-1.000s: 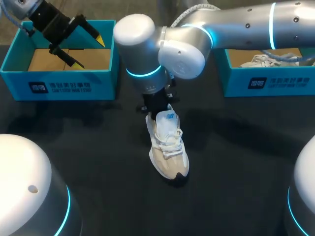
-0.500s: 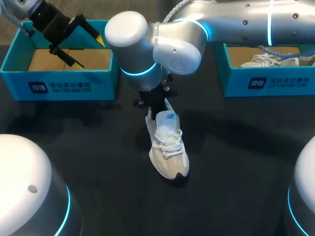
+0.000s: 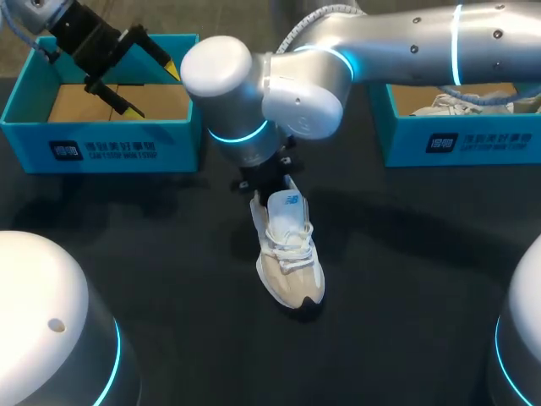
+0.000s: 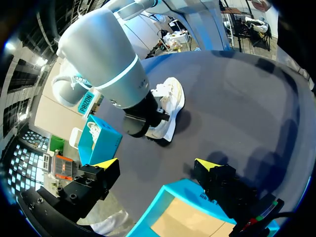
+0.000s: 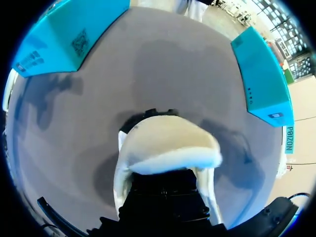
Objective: Take the shoe out of the shoebox, open the shoe tongue, remove and reinsert the insole, then place the shoe into the shoebox
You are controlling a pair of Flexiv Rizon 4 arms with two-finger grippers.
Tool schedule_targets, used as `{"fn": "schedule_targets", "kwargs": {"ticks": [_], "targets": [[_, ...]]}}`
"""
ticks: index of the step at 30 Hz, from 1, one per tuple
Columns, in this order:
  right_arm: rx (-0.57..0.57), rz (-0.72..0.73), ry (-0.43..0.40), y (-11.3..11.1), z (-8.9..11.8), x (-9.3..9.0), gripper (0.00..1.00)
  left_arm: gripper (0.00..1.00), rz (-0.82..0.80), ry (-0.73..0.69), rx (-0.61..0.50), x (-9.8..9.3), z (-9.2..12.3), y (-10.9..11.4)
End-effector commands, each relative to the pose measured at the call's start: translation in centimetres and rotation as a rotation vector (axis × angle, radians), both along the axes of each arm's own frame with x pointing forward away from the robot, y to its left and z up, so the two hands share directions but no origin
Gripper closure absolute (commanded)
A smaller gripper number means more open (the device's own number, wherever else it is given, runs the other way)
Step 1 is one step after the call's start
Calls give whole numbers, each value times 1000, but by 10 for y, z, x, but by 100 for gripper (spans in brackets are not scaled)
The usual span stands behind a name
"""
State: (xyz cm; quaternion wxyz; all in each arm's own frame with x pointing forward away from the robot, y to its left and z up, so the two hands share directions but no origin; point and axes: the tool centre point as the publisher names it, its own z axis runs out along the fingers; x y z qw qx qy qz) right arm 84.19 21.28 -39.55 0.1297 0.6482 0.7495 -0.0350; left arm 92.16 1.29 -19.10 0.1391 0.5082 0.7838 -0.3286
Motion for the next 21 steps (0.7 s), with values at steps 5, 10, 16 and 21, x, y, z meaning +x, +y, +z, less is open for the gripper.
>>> {"fn": "schedule_targets", "kwargs": {"ticks": [5,10,16,21], "targets": [[16,21,26,4,0,-4,100,0,1,-1,4,-1,1,0],[-19,16,15,-1,21,-6,100,0,1,-1,4,-1,1,0],[-32,23,-78,-9,19,4,100,0,1,-1,4,-1,1,0],[-65,32,-72,-7,2,7,100,0,1,-1,4,-1,1,0]]}}
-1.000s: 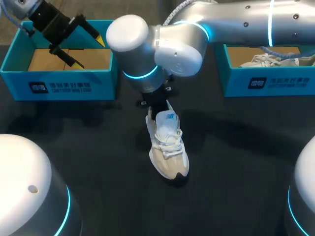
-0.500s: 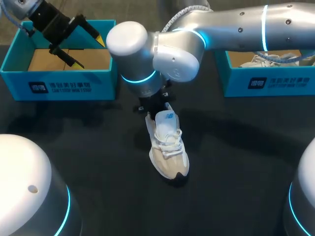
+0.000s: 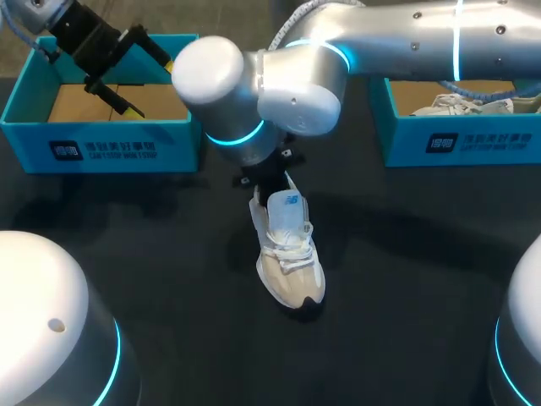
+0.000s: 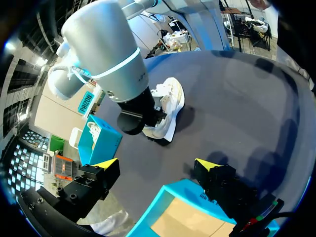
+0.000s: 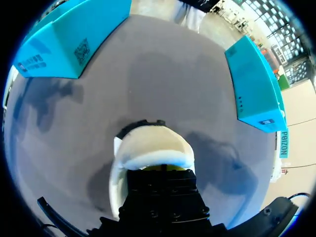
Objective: Take the shoe out of the shoebox, open the shoe tongue, remove and reinsert the insole, then place the shoe into the shoebox
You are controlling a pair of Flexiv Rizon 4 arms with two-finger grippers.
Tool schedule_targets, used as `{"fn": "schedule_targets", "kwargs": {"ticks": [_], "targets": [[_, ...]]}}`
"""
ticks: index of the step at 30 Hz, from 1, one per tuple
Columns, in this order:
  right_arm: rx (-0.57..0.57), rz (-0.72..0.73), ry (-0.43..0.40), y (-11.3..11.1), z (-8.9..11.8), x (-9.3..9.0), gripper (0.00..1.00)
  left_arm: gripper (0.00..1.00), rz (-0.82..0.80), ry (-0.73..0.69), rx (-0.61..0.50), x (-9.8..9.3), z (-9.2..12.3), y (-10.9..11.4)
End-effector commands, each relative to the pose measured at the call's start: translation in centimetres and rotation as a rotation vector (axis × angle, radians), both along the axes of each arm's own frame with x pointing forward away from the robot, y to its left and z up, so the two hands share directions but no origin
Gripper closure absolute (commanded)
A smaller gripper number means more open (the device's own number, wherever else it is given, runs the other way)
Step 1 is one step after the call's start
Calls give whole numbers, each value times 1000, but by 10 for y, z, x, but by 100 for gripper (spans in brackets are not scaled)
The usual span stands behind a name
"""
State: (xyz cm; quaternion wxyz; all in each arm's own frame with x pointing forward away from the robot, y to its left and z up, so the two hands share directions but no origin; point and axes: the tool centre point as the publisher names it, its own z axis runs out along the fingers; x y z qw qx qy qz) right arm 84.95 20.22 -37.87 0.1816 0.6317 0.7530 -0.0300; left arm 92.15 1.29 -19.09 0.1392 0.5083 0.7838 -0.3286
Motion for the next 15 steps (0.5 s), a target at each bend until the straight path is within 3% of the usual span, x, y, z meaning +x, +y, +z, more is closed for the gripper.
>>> {"fn": "schedule_targets", "kwargs": {"ticks": [1,10,15], "targets": [[4,-4,16,4,-18,0,100,0,1,-1,4,-1,1,0],[20,-2,55,8,-29,-8,100,0,1,-1,4,-1,1,0],[16,-19,110,6,-11,-16,100,0,1,-1,4,-1,1,0]]}}
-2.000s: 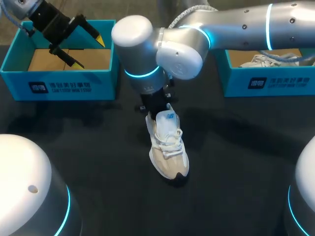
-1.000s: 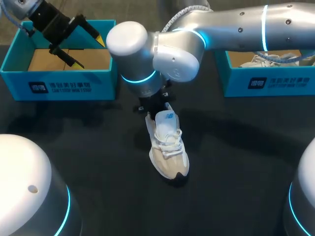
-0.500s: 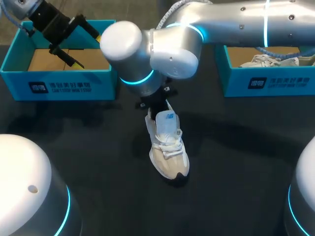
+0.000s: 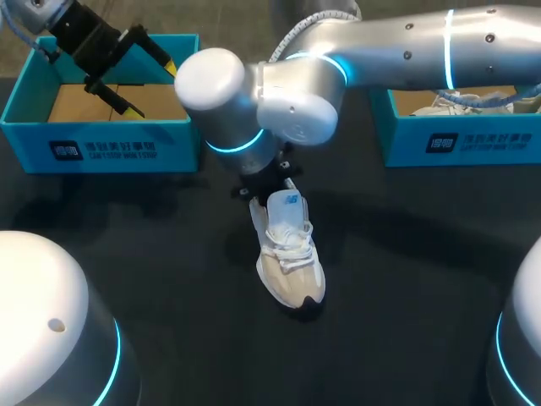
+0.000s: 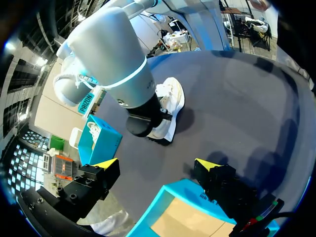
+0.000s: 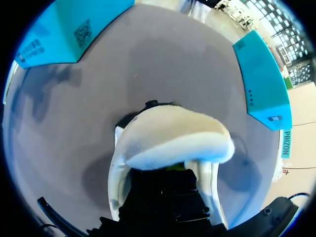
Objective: Take the shoe out of the shoebox, open the shoe tongue, remove and reinsert the insole, then place the shoe into the shoebox
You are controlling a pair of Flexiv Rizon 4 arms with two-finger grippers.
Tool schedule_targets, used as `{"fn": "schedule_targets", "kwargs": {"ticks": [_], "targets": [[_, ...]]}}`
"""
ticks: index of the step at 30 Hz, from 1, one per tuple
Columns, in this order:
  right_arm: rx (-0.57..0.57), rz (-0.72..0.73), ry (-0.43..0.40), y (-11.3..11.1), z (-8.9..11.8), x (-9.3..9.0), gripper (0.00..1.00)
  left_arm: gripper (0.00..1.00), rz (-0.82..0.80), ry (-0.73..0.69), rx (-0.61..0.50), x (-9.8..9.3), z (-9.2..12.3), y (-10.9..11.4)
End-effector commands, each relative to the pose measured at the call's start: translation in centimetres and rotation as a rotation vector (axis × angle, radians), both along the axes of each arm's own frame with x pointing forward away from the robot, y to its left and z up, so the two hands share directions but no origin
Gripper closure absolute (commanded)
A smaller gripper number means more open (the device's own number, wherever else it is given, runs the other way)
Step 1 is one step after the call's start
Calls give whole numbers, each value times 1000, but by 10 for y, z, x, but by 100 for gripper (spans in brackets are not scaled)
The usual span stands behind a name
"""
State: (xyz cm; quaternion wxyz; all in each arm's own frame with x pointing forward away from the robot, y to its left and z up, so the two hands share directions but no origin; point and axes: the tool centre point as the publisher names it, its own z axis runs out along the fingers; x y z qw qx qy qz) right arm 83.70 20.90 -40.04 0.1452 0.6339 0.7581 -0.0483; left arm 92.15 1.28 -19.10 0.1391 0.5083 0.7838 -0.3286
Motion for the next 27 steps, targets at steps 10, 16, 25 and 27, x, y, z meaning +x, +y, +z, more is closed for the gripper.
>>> {"fn": "schedule_targets", "kwargs": {"ticks": [10,16,25,27], "targets": [[67,-42,185,-10,47,-16,100,0,1,-1,4,-1,1,0],[91,-49,287,-11,56,-29,100,0,1,-1,4,-1,1,0],[135,-83,331,-10,49,-45,82,0,1,-1,4,-1,1,0],[143,-89,340,-10,48,-47,46,0,1,-1,4,-1,1,0]]}}
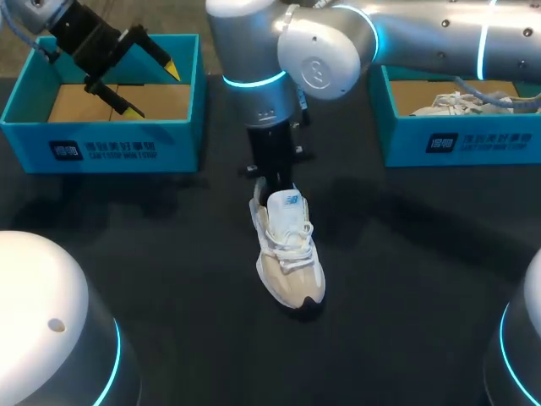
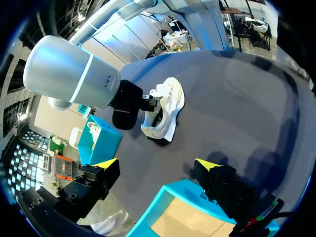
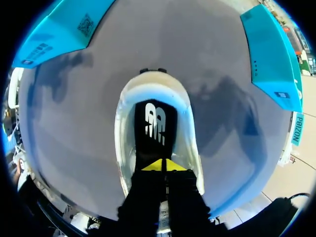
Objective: Take the shoe out of the shoebox, open the shoe tongue, remove and reinsert the insole, then place the shoe into the shoebox
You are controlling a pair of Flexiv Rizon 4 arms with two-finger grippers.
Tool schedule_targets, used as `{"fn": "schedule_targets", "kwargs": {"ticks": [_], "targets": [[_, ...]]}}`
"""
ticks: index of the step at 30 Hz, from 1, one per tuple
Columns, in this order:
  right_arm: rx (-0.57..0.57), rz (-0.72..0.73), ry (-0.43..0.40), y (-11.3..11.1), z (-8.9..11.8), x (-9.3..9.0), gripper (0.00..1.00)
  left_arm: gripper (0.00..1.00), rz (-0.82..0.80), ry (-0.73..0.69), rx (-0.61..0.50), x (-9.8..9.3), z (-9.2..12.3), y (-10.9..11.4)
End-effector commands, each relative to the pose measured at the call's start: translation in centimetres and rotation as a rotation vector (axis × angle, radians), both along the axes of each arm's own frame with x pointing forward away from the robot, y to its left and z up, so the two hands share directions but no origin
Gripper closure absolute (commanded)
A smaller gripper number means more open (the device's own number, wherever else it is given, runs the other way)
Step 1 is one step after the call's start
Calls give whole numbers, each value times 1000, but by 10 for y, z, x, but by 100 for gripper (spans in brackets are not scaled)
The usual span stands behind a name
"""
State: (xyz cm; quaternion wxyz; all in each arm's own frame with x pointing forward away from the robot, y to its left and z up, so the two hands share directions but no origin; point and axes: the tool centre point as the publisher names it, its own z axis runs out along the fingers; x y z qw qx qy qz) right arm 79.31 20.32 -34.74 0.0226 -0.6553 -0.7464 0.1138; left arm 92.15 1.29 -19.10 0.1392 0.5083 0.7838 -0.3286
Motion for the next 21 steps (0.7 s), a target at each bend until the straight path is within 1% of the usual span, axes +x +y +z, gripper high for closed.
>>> {"fn": "schedule_targets", "kwargs": {"ticks": [1,2,3,8,14,18,21], "targets": [[29,-13,12,-4,-4,-4,29,0,1,-1,4,-1,1,0],[37,-13,20,-3,-4,-5,3,0,1,-1,4,-1,1,0],[43,-11,23,-3,-3,-5,0,0,1,-1,4,-1,1,0],[51,-1,49,-2,-1,-6,0,0,1,-1,4,-1,1,0],[55,24,47,1,5,-4,0,0,1,-1,4,-1,1,0],[59,42,35,5,13,-2,0,0,1,-1,4,-1,1,0],[57,46,35,5,13,-2,0,0,1,-1,4,-1,1,0]]}}
